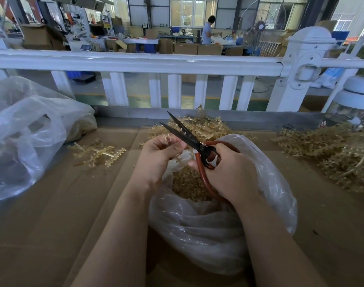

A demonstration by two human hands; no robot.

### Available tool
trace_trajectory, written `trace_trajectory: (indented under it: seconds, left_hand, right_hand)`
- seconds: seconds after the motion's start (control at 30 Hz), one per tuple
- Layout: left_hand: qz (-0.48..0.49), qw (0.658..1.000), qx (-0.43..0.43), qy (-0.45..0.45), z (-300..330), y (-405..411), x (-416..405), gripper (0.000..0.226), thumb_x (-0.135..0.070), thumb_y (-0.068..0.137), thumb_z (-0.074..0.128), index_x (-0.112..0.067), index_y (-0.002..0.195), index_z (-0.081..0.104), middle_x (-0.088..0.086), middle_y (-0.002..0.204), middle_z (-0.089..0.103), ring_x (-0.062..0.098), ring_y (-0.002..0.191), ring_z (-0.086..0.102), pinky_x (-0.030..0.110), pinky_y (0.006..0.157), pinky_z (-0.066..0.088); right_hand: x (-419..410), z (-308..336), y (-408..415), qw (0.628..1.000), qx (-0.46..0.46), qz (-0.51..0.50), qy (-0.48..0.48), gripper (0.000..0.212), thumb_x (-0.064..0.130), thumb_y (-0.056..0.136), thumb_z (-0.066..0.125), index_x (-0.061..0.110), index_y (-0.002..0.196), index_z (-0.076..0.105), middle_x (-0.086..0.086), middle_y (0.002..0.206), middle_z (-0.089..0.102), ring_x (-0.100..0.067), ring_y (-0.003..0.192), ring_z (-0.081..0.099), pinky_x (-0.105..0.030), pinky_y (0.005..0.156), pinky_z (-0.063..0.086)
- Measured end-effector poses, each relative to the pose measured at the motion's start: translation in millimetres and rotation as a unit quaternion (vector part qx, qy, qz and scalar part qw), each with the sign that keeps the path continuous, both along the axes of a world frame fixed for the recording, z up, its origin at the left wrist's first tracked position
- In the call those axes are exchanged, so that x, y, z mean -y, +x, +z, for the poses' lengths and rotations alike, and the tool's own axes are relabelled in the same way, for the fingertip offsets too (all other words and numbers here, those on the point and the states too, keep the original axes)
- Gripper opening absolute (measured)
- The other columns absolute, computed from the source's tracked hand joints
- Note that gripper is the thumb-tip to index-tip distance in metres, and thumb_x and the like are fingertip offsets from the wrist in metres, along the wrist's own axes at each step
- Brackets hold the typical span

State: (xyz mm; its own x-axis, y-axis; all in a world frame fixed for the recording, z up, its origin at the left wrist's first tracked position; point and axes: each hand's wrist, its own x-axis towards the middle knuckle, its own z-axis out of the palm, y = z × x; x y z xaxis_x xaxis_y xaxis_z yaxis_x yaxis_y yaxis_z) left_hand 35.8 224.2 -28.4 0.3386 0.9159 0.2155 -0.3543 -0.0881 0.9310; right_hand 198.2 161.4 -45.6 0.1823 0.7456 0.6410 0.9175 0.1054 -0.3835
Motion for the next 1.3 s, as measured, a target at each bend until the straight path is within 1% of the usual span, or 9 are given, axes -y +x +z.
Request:
trace_trajectory:
  seconds: [0.07,0.17,0.37,0.5,0.57,0.7,0.9,1.07,1.3]
  left_hand:
    - [0.013,0.999,-0.019,0.026,1.4,-1.0,-0.1,0.005,-0.003,0.088,0.063,0.000,0.092,0.066,0.018,0.094,0.068,0.029,0.089,0.061,0.043,0.088,0.049]
    - [0.027,0.998,-0.021,0.053,2.7,-2.8,0.8,0.010,0.000,0.093,0.058,-0.004,0.092,0.067,0.014,0.089,0.067,0.029,0.085,0.060,0.042,0.086,0.049]
    - [0.042,0.996,-0.015,0.078,5.1,-2.7,5.3,0.009,-0.019,0.080,0.068,-0.022,0.082,0.076,0.009,0.092,0.074,0.026,0.088,0.066,0.047,0.091,0.052]
    - [0.035,0.996,-0.003,0.083,1.9,-2.4,3.6,0.009,-0.016,0.082,0.066,-0.010,0.088,0.070,0.014,0.094,0.070,0.031,0.090,0.062,0.051,0.092,0.050]
    - [0.032,0.995,-0.002,0.094,1.4,-2.0,2.7,0.013,-0.014,0.082,0.066,-0.005,0.090,0.065,0.011,0.091,0.070,0.026,0.087,0.062,0.043,0.088,0.052]
    - [0.023,0.994,-0.004,0.110,0.6,-1.8,1.8,0.002,-0.007,0.085,0.063,-0.007,0.088,0.063,-0.006,0.079,0.070,0.006,0.073,0.063,0.019,0.073,0.051]
    - [0.018,0.994,-0.003,0.106,-0.3,-3.0,0.1,0.003,-0.009,0.087,0.063,-0.007,0.089,0.064,-0.004,0.081,0.069,0.009,0.075,0.061,0.023,0.078,0.051]
    - [0.009,0.991,-0.049,0.122,-0.8,-0.7,-0.1,0.013,0.001,0.092,0.058,-0.009,0.087,0.064,-0.008,0.079,0.068,0.007,0.075,0.061,0.018,0.072,0.050]
    - [-0.003,0.991,-0.027,0.133,5.2,-0.1,4.7,0.009,-0.003,0.085,0.062,-0.010,0.087,0.066,-0.003,0.073,0.067,0.010,0.070,0.059,0.022,0.070,0.048]
  right_hand:
    - [0.8,1.0,0.2,1.000,-0.004,-0.004,-0.002,0.081,0.096,0.072,0.025,0.025,0.084,0.065,0.014,0.075,0.068,-0.003,0.065,0.058,-0.014,0.056,0.044]
    - [1.6,2.9,1.2,1.000,-0.004,-0.001,-0.010,0.080,0.094,0.072,0.029,0.025,0.086,0.066,0.014,0.076,0.069,-0.004,0.066,0.059,-0.012,0.056,0.041]
    - [2.9,5.4,1.1,0.999,-0.015,0.019,-0.022,0.078,0.091,0.070,0.034,0.025,0.089,0.069,0.013,0.080,0.071,-0.005,0.073,0.063,-0.022,0.066,0.054]
    - [4.1,6.8,0.6,0.999,-0.026,0.018,-0.034,0.079,0.091,0.067,0.034,0.025,0.090,0.070,0.014,0.079,0.070,-0.005,0.071,0.062,-0.020,0.066,0.051]
    - [4.0,6.8,0.4,0.999,-0.023,0.016,-0.035,0.079,0.091,0.067,0.035,0.024,0.090,0.071,0.013,0.079,0.071,-0.006,0.071,0.063,-0.019,0.065,0.049]
    - [4.3,6.5,0.6,0.999,-0.029,0.014,-0.043,0.081,0.091,0.066,0.034,0.023,0.089,0.071,0.012,0.077,0.071,-0.007,0.071,0.064,-0.022,0.066,0.053]
    - [4.8,5.6,0.9,0.999,-0.032,0.022,-0.031,0.078,0.090,0.069,0.037,0.023,0.090,0.072,0.013,0.078,0.071,-0.007,0.071,0.065,-0.027,0.067,0.057]
    - [4.0,4.2,1.6,1.000,-0.003,0.005,-0.013,0.073,0.088,0.073,0.039,0.022,0.085,0.068,0.016,0.074,0.065,-0.003,0.063,0.054,-0.014,0.057,0.045]
    - [2.6,2.8,2.0,1.000,-0.008,0.002,-0.008,0.076,0.091,0.072,0.037,0.023,0.085,0.068,0.012,0.072,0.068,-0.007,0.065,0.061,-0.027,0.060,0.056]
